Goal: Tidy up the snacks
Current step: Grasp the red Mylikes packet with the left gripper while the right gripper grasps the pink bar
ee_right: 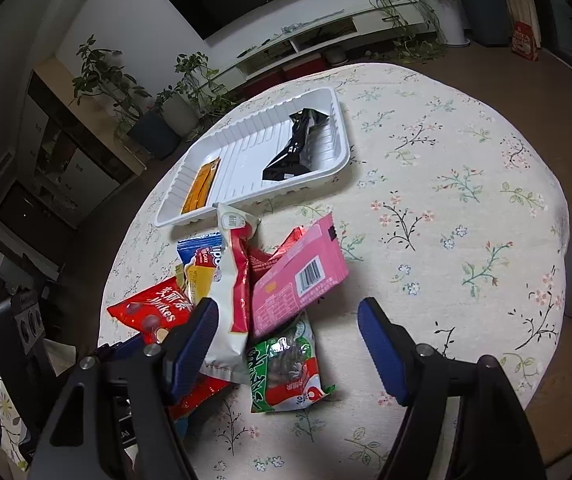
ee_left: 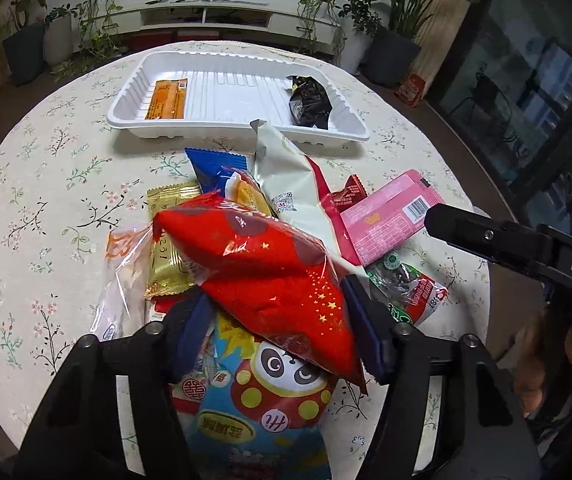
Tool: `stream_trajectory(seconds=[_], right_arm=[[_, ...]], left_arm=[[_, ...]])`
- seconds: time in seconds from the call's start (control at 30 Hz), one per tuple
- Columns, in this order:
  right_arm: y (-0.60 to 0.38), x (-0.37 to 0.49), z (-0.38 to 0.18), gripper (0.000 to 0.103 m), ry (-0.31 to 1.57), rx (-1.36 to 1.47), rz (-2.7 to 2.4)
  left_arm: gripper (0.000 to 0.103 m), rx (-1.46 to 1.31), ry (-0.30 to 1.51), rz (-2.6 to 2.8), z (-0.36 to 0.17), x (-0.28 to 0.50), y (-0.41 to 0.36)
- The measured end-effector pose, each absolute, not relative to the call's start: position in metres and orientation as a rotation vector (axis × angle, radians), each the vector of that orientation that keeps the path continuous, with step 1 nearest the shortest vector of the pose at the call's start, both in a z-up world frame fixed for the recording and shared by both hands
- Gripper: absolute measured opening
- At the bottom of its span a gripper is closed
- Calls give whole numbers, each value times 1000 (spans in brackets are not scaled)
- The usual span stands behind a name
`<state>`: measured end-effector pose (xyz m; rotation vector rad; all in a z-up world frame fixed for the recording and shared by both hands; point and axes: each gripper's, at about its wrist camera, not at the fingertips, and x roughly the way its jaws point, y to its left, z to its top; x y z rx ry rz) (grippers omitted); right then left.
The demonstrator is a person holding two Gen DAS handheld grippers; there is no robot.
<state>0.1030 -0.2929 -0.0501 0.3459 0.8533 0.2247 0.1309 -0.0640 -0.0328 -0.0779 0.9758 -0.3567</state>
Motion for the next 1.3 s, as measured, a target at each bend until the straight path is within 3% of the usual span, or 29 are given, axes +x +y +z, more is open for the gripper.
stream_trajectory(seconds=[0.37,0.47,0.53,0.87,1.03,1.2,1.3], right_arm=[[-295,108,-61,75,900,374,213],[-297,109,-63,75,900,395,209],[-298,110,-63,75,899,414,214],[-301,119,-72,75,908,510,233],[-304,124,-76,57,905,552,226],[-299,129,-79,48,911,527,225],[-296,132,-79,31,901,504,216]], left_arm=[[53,-107,977,-397,-33,135,-55],[47,-124,961,-412,-31,134,-52],[37,-134,957,-425,-31,134,-51],[35,-146,936,-461,-29,130,-44],[35,-157,919,-462,-24,123,-37],[35,-158,899,-465,-18,118,-31],[35,-146,887,-465,-15,115,-32]])
